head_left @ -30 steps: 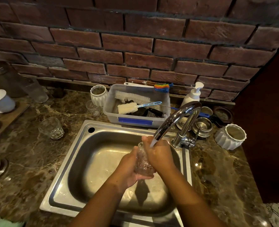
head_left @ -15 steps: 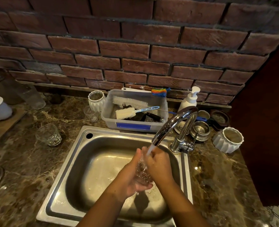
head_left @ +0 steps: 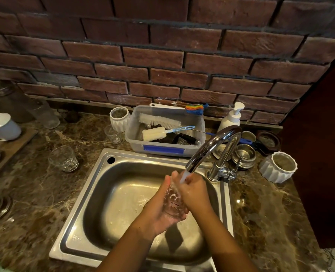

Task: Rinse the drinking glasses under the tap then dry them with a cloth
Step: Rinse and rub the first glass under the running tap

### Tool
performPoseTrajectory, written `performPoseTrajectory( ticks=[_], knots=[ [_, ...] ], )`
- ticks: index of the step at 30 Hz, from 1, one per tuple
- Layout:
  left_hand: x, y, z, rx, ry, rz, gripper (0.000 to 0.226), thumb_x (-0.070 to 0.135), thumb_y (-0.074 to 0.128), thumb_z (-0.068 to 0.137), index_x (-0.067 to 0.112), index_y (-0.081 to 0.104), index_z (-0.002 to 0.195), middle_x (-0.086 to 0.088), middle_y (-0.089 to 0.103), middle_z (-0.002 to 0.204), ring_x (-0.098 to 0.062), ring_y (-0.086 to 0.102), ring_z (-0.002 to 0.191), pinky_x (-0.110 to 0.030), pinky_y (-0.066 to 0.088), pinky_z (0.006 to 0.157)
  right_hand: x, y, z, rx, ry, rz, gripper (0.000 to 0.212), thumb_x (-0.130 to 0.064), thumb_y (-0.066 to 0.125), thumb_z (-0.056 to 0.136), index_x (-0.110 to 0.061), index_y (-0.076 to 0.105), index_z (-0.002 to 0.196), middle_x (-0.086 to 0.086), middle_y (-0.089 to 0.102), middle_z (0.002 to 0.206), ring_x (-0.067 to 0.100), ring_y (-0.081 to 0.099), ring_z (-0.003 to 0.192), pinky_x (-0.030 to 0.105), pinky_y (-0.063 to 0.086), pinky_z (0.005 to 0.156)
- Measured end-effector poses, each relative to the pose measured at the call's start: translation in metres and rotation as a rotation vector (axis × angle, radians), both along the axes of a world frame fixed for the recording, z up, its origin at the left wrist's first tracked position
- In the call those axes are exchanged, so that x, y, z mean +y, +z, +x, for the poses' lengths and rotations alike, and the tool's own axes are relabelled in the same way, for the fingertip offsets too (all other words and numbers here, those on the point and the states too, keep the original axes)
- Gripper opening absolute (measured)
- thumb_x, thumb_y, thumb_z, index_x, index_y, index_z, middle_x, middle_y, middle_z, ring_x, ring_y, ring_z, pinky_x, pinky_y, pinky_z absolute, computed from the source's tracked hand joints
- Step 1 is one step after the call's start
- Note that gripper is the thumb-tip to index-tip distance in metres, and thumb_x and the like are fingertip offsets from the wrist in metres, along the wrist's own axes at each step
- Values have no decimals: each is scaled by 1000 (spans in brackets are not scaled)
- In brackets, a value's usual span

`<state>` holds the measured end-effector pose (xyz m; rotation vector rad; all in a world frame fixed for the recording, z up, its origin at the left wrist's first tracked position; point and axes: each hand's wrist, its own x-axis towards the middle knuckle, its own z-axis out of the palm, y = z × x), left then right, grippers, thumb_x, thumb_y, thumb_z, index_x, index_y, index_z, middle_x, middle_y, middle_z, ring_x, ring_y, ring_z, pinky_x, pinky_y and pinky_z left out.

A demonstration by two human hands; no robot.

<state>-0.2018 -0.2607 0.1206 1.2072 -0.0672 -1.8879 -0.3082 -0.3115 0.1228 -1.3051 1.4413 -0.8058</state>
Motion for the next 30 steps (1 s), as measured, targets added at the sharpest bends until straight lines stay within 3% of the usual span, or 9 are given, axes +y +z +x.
performPoseTrajectory(
  ticks=[2,5,9,13,16,19,23,27,30],
  knots=[
    [2,-1,-1,2,12,0,58,61,57,88,10,81,103,-20,72,117,-33,65,107,-42,50,97,-3,0,1,-127,-58,128,33,-32,66,93,-18,62,64,2,65,60,24,70,70,40,58,70],
    [3,-3,3,-43,-23,6,60,61,54,92,9,78,111,-25,70,123,-41,59,126,-51,41,114,-6,-5,-1,-104,-78,120,35,-30,59,98,-18,66,66,15,66,65,30,66,71,39,56,66],
    [-3,11,8,-307,-220,-18,51,64,46,95,21,63,116,-17,74,108,-41,71,102,-59,53,98,-3,-15,-2,100,-67,-18,19,-28,52,100,-25,71,96,2,71,77,20,69,71,48,59,68],
    [-1,6,1,-374,-274,-69,78,77,59,74,29,56,134,-8,61,133,-36,69,108,-52,60,89,16,-13,5,33,-112,-123,15,-17,54,100,-27,65,100,0,70,82,14,67,71,40,58,64],
    [2,3,2,-239,-90,-30,67,70,53,86,22,64,131,-15,69,130,-36,67,115,-56,54,98,31,-7,11,-104,-83,-26,10,-29,55,100,-34,60,106,-3,71,94,10,70,87,26,59,73],
    [1,-2,5,-172,-17,-38,60,63,43,97,16,75,116,-16,75,116,-34,70,112,-56,53,98,42,-7,14,-227,-114,191,29,-42,58,95,-33,50,123,-4,64,112,10,64,96,25,55,75],
    [-3,4,-2,-339,-43,-106,55,61,30,101,25,70,109,-11,75,109,-27,72,99,-48,60,85,42,-12,8,-583,-169,396,67,-60,75,71,-20,64,123,8,75,110,27,73,100,47,58,88],
    [-5,2,0,-548,-75,-202,48,55,21,105,34,65,107,0,71,105,-17,69,96,-32,57,73,34,-14,-7,-631,13,396,63,-42,82,75,-17,60,129,17,69,123,36,67,112,59,52,97],
    [-6,-4,5,-434,-63,-217,52,52,21,107,30,64,124,-6,73,121,-23,72,106,-35,61,75,28,-11,-11,-451,27,319,59,-27,85,70,-26,58,122,10,68,119,30,67,111,53,57,91]
  ],
)
